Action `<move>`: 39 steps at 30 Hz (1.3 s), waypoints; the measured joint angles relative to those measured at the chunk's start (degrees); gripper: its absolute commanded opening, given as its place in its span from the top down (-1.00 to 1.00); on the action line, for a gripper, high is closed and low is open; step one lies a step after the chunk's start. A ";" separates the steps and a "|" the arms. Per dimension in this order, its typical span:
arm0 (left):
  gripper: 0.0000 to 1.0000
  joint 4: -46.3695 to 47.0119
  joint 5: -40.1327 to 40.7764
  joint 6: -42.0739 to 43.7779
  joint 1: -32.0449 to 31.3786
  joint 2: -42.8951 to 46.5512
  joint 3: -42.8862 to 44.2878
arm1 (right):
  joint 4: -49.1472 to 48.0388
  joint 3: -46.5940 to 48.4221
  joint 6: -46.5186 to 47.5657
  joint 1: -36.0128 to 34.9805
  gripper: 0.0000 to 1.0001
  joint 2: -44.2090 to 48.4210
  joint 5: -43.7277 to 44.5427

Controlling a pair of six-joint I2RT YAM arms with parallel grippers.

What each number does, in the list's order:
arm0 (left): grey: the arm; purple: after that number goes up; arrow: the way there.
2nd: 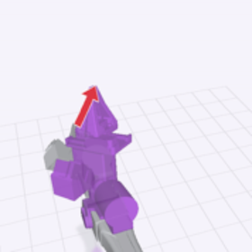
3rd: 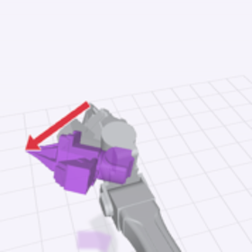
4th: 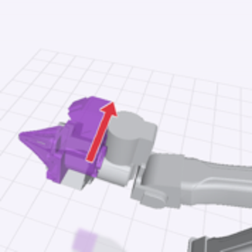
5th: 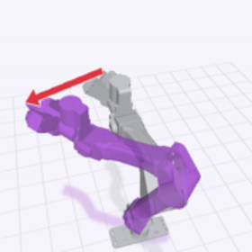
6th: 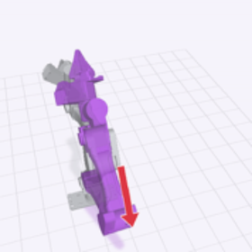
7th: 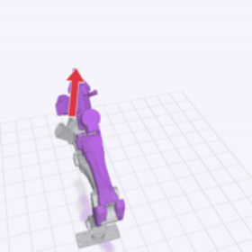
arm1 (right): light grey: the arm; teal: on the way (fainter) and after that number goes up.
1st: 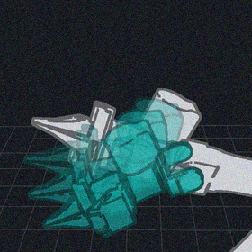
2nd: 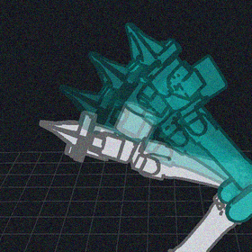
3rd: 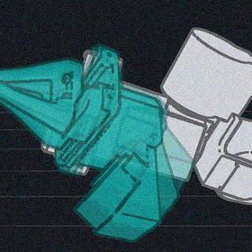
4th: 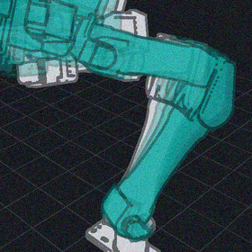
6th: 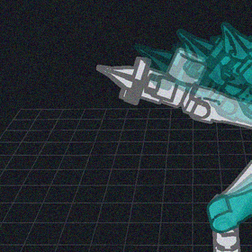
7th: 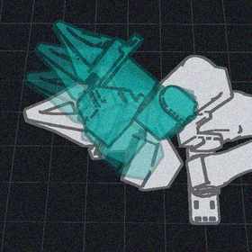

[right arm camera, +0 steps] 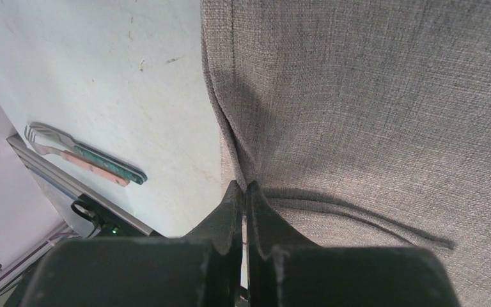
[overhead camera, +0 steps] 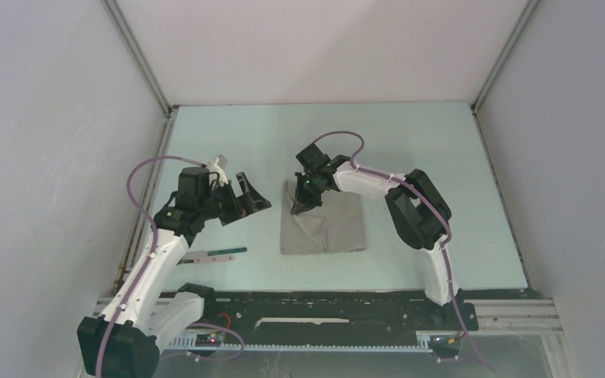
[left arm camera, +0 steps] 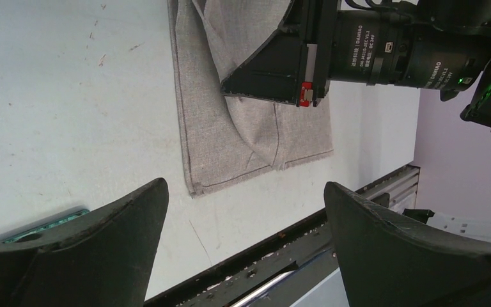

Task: Fold the napkin into a case and place the utensils inside
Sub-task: Fold the rectangle-folded napkin at the center of the board.

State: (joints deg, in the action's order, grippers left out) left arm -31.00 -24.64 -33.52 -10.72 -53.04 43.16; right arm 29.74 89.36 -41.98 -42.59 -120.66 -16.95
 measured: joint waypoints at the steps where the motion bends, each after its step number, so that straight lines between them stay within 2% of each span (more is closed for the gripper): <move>1: -1.00 -0.07 0.00 0.09 0.04 0.00 0.00 | -0.09 0.00 -0.22 -0.20 1.00 0.00 -0.13; 39: -1.00 -0.26 -0.09 0.15 0.26 1.14 0.00 | -0.57 -0.37 -1.29 -0.11 1.00 0.00 3.52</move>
State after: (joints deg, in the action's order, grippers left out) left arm -31.27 -24.73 -33.36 -10.46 -51.90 43.16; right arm 29.17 88.99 -43.27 -42.70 -120.66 -13.43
